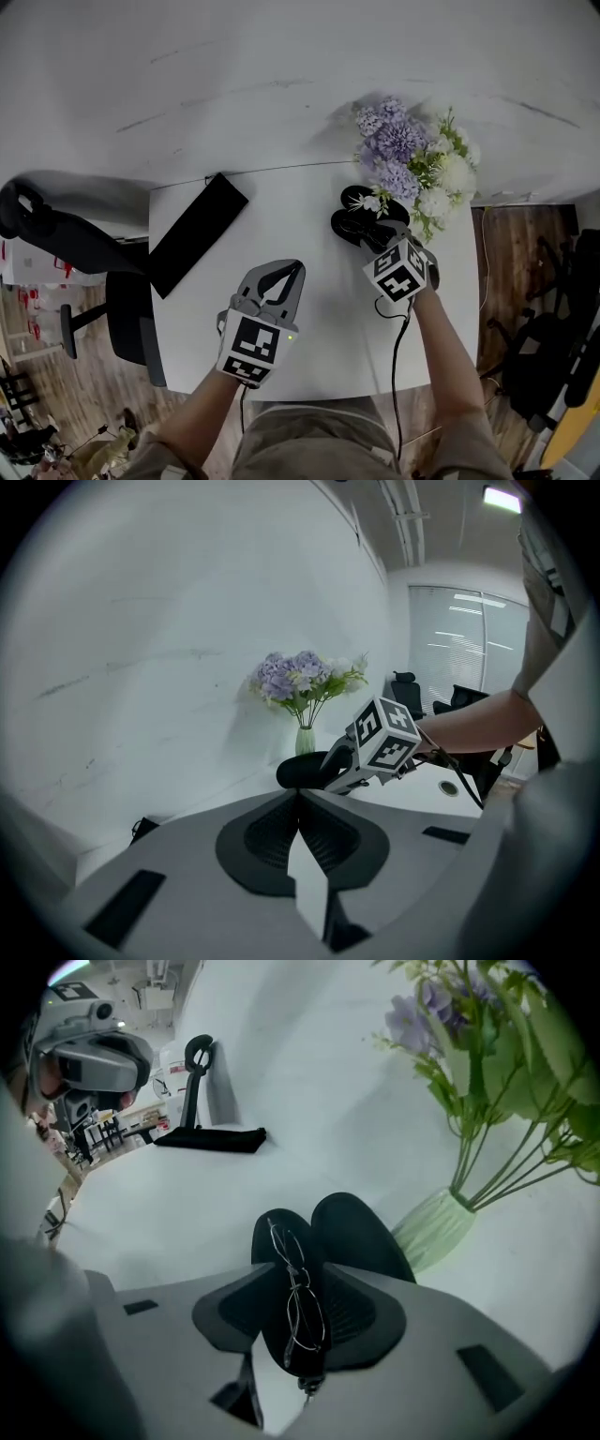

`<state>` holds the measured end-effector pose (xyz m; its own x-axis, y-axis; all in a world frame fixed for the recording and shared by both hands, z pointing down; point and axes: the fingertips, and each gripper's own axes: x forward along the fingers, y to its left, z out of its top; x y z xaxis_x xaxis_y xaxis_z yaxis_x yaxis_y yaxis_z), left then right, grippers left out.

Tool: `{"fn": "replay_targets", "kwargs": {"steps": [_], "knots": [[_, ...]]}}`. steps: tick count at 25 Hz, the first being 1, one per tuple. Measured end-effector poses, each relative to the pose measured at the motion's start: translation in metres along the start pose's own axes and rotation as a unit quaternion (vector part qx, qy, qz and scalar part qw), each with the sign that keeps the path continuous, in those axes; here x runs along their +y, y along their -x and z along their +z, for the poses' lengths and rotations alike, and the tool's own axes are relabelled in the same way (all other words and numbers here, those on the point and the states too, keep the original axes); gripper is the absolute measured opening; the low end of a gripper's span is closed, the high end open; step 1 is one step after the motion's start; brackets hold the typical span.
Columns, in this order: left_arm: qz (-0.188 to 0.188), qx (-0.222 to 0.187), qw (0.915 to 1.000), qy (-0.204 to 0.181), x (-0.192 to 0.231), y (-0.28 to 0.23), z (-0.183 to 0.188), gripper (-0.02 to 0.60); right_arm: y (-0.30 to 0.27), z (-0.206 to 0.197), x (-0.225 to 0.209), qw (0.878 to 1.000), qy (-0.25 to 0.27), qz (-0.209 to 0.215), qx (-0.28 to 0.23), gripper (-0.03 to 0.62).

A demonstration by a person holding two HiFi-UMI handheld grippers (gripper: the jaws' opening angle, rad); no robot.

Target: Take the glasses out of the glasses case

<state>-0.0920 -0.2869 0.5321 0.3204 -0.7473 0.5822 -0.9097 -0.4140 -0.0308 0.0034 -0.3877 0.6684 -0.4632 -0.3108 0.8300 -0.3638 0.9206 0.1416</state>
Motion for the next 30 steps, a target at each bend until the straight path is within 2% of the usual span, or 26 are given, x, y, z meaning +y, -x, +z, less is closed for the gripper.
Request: {"fn": "replay_targets", "kwargs": {"steps": [7,10,14,17,21,26,30], "knots": [[0.005,0.012,0.9999,0.01,0.001,-0.006,-0.015,0.017,-0.027,-0.012,0.009,0.999,0.022,0.012,0.032,0.162],[0.006,0.015,0.9998,0.013,0.001,-0.006,-0.018,0.015,-0.031,-0.013,0.012,0.999,0.029,0.006,0.035,0.127],[0.007,0.018,0.9997,0.016,-0.001,-0.006,-0.022,0.017,-0.033,-0.014,0.012,0.999,0.003,0.017,0.034,0.115],[0.005,0.015,0.9997,0.015,-0.005,-0.004,-0.021,0.015,-0.028,-0.016,0.008,1.0,-0.01,0.007,0.028,0.112],[0.004,0.011,0.9999,0.011,-0.009,0.001,-0.018,0.017,-0.01,-0.006,0.005,0.999,-0.007,-0.031,-0.015,0.11],[0.014,-0.005,0.9999,0.006,-0.007,0.015,-0.004,0.015,0.041,0.03,0.012,0.993,-0.039,-0.039,-0.1,0.109],[0.027,-0.024,0.9993,-0.002,-0.002,0.033,0.013,0.017,0.093,0.062,0.021,0.988,-0.025,-0.049,-0.147,0.109]]}}
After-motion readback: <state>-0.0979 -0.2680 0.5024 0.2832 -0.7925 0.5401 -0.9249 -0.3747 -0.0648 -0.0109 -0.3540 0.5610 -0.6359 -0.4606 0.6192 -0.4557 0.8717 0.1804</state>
